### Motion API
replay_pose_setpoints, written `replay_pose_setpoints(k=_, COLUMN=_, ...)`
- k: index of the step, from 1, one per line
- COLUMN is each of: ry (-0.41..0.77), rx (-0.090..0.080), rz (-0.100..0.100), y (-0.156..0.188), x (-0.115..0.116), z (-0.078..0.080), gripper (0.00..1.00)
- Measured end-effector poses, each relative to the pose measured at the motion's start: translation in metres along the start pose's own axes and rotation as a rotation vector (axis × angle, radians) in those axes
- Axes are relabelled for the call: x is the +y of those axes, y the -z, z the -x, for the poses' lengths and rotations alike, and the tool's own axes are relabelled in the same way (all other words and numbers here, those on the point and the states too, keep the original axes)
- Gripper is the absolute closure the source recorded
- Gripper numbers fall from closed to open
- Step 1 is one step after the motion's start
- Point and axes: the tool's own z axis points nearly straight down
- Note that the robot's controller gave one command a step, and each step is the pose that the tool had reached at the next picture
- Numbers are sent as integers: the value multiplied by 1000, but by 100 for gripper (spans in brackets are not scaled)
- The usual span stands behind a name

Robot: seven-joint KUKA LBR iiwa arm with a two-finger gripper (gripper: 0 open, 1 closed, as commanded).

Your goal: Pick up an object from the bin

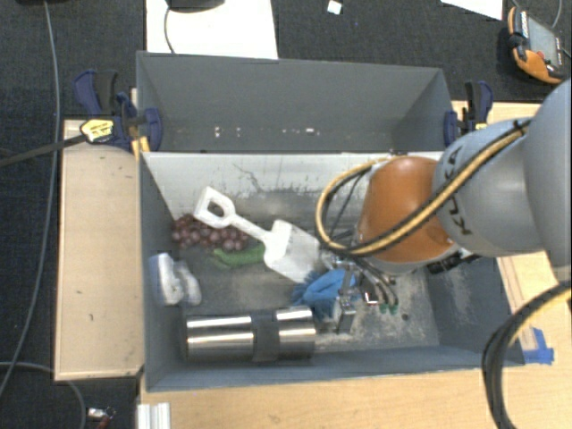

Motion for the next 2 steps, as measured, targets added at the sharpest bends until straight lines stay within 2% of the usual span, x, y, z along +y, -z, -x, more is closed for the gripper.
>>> replay_pose_setpoints(k=1, ry=184, rx=-16, rz=2, y=0, x=3, z=15, gripper=0)
replay_pose_setpoints(k=2, ry=12, rx=-3, rz=1, y=0, x=0, z=2, gripper=0)
